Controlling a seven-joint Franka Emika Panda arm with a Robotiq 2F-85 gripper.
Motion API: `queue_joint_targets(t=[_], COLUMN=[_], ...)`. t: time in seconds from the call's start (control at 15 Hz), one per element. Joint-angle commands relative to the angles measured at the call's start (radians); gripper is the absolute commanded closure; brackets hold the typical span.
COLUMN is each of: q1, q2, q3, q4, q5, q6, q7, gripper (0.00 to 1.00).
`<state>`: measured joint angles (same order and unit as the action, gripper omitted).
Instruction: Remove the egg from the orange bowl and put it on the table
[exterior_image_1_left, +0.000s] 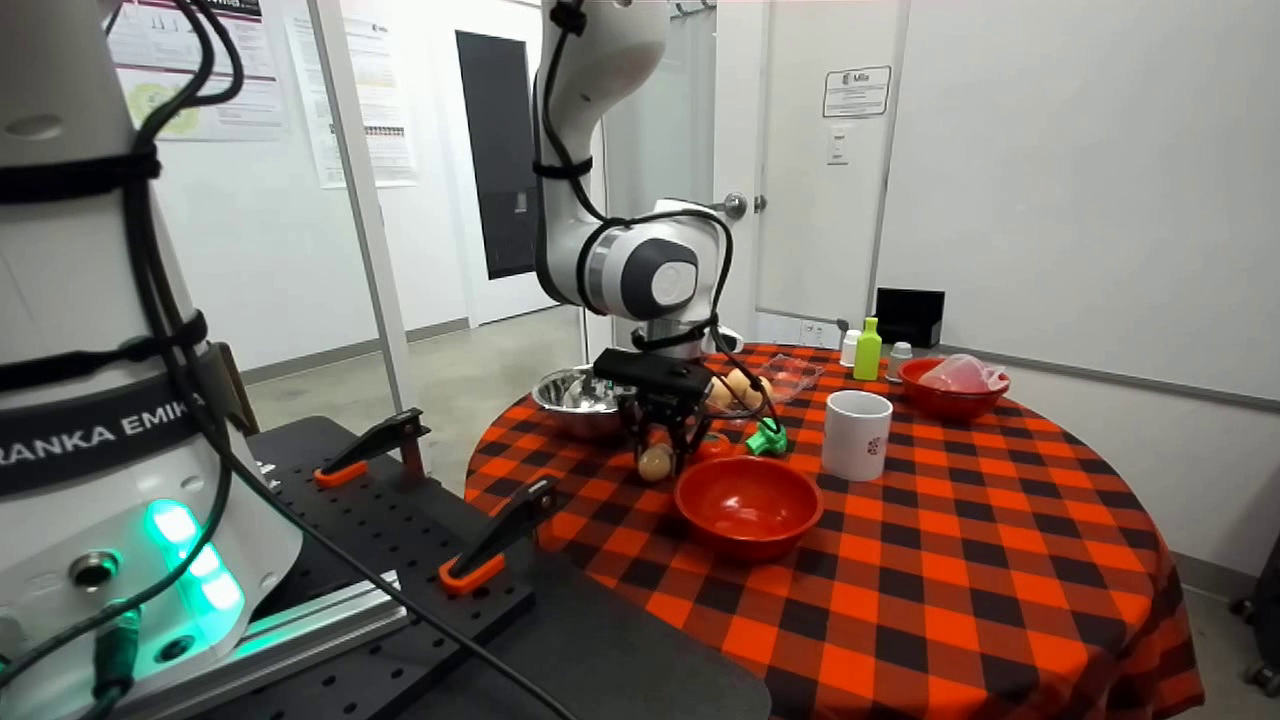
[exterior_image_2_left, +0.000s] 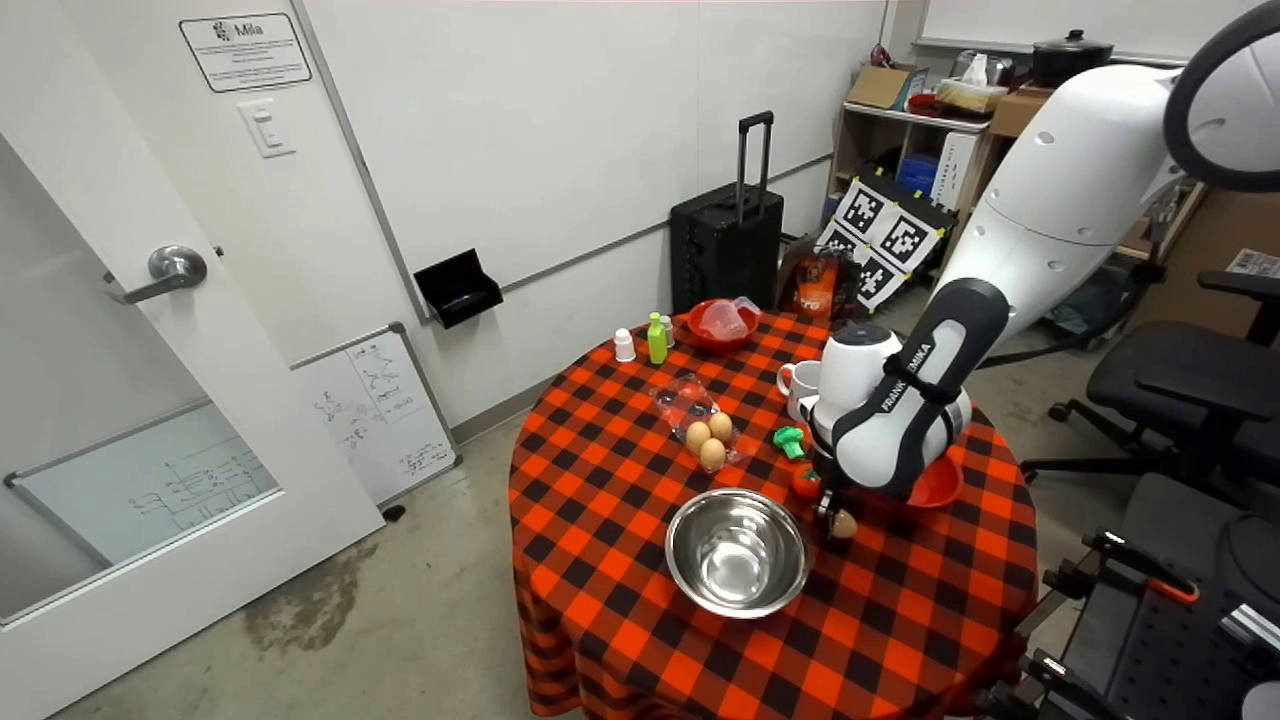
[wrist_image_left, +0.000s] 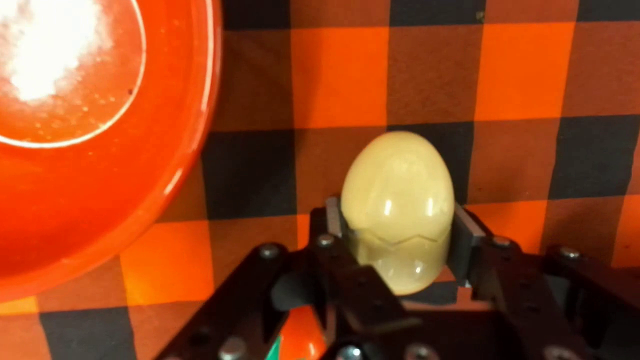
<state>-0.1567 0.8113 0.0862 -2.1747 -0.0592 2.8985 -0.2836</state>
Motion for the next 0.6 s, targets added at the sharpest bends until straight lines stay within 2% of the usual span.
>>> queue_joint_targets(t=[0.0,0.27,0.53], q1=[-0.011,-0.013,-0.003], q2=[0.028,0.003,-0.049], q3=[0.009,0.004,-0.006], q4=[0.036,0.007,-0.050], q5=[-0.008,-0.006,-0.014], q6=[-0.012,-0.012,0.005], q7=[0.001,0.010,0.014], gripper=[0.26,0.00,0.00])
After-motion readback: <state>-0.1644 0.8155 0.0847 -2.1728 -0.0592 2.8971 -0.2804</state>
